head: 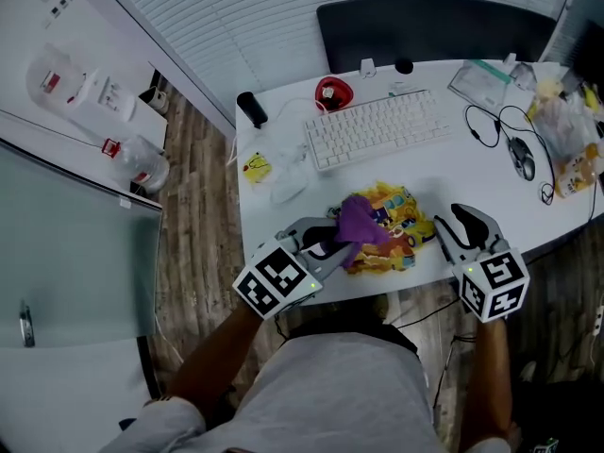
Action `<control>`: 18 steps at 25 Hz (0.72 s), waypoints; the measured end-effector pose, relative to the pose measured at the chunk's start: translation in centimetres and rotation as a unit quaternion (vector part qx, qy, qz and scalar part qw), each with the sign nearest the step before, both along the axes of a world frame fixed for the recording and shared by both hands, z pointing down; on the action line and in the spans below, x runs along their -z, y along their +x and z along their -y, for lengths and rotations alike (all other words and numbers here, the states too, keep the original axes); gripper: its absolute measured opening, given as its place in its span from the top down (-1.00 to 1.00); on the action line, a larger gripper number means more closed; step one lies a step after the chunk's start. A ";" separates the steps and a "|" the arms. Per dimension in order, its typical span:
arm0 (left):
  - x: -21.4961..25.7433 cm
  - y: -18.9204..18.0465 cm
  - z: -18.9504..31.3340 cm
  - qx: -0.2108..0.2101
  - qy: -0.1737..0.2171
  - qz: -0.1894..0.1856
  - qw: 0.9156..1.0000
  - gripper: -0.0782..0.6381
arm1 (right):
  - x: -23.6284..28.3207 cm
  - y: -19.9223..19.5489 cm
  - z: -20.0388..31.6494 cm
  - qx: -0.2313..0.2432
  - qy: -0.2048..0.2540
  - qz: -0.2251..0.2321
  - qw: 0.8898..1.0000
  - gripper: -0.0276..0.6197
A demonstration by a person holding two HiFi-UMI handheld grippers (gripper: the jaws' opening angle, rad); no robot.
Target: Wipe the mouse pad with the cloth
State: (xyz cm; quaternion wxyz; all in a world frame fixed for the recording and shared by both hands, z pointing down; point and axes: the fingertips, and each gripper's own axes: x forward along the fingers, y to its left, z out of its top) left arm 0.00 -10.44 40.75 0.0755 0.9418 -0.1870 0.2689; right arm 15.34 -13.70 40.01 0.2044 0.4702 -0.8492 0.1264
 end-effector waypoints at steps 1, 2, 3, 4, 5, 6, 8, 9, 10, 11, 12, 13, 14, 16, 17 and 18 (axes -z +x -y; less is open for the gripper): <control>0.8 0.2 0.3 0.007 0.012 -0.023 1.000 0.55 | 0.8 -0.5 -0.2 0.005 0.013 0.008 1.000 0.45; 1.7 0.5 0.5 0.012 0.026 -0.047 0.998 0.55 | 1.5 -1.0 -0.4 0.010 0.025 0.015 1.000 0.46; 2.6 0.7 0.7 0.017 0.040 -0.070 0.997 0.55 | 2.2 -1.5 -0.6 0.012 0.035 0.022 0.999 0.48; 3.5 0.9 0.8 0.020 0.055 -0.092 0.994 0.55 | 2.8 -1.9 -0.8 0.013 0.044 0.028 0.999 0.51; 4.4 1.1 0.8 0.023 0.070 -0.112 0.991 0.55 | 3.4 -2.2 -1.0 0.012 0.051 0.035 0.998 0.55; 5.3 1.3 0.8 0.026 0.084 -0.130 0.988 0.55 | 4.0 -2.5 -1.2 0.011 0.059 0.044 0.997 0.58; 6.9 1.6 0.6 0.035 0.104 -0.163 0.981 0.55 | 5.1 -3.0 -1.6 0.008 0.075 0.061 0.995 0.65; 7.6 1.7 0.4 0.041 0.111 -0.177 0.977 0.55 | 5.7 -3.2 -1.8 0.008 0.085 0.070 0.994 0.68; 8.3 1.7 0.3 0.045 0.118 -0.189 0.974 0.55 | 6.4 -3.5 -2.1 0.008 0.096 0.079 0.992 0.72; 8.9 1.8 0.2 0.050 0.125 -0.199 0.971 0.55 | 7.1 -3.7 -2.3 0.009 0.107 0.088 0.990 0.74; 9.4 1.7 0.1 0.054 0.131 -0.207 0.968 0.55 | 7.8 -4.0 -2.5 0.010 0.119 0.097 0.988 0.76; 9.9 1.7 0.0 0.058 0.137 -0.215 0.965 0.55 | 8.6 -4.2 -2.8 0.011 0.132 0.107 0.985 0.77; 10.4 1.6 -0.2 0.062 0.143 -0.222 0.962 0.55 | 9.4 -4.4 -3.0 0.012 0.145 0.115 0.983 0.79; 11.3 1.4 -0.4 0.067 0.157 -0.237 0.956 0.55 | 10.9 -4.9 -3.5 0.016 0.173 0.132 0.976 0.81; 11.6 1.3 -0.6 0.068 0.165 -0.244 0.953 0.55 | 11.6 -5.2 -3.7 0.018 0.187 0.139 0.972 0.81; 12.0 1.2 -0.7 0.069 0.173 -0.249 0.951 0.55 | 12.2 -5.4 -3.9 0.020 0.200 0.144 0.969 0.82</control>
